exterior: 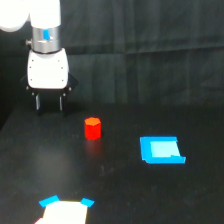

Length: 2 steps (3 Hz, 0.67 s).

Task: Pick up the red object from the table

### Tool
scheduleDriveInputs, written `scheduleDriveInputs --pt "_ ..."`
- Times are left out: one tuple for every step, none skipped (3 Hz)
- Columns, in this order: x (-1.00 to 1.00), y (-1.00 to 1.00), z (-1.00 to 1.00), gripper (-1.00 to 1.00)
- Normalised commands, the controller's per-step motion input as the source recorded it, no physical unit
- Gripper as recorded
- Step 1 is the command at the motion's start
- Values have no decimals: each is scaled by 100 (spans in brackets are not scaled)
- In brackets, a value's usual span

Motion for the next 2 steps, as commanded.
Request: scheduleDriveInputs --pt "85 -25 1 100" --pt "100 -100 -14 100"
